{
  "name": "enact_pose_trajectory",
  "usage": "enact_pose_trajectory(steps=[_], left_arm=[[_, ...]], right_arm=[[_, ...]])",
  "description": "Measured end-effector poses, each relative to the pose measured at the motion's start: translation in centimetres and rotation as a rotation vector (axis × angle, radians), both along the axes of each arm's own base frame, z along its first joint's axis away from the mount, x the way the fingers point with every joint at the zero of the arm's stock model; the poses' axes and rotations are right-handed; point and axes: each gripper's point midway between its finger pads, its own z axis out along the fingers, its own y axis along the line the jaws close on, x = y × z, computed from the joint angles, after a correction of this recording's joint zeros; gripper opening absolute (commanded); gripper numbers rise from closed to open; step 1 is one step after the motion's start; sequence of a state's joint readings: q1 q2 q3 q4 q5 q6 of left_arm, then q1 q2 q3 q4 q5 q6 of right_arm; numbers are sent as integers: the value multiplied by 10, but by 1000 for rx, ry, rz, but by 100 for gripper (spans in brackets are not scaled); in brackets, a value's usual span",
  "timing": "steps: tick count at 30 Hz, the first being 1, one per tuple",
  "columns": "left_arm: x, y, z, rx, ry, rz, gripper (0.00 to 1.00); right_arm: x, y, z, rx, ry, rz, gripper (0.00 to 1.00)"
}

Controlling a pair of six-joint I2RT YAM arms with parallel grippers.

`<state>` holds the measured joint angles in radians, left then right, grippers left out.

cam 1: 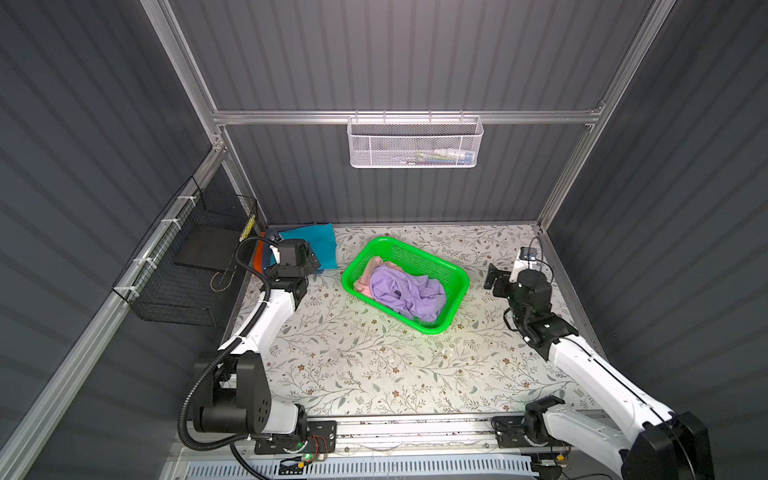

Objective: Fold and stack the t-shirts
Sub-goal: 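Reach both grippers into the green basket toward the lavender t-shirt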

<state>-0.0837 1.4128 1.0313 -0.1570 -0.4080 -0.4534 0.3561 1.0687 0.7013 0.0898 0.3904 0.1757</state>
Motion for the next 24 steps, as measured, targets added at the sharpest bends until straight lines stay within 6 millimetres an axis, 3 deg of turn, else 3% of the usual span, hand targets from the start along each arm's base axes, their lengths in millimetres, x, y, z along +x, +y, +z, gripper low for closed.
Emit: enact_pose_trajectory(steps=[5,12,17,24], left_arm=[[-10,-28,-1,-140,35,-108,68],[-27,-79,-17,-283,120,-240,65],[-36,-130,-47,-347,214,-336,59],[-39,-200,-116,-355,400,-428,55]], right_arm=[[-12,76,-35,-23,158,254,84],[-26,146,-77,-39,335,510,64],[-31,171,-97,-28,404,592,57],[-37,169,-107,-39,440,590,60]])
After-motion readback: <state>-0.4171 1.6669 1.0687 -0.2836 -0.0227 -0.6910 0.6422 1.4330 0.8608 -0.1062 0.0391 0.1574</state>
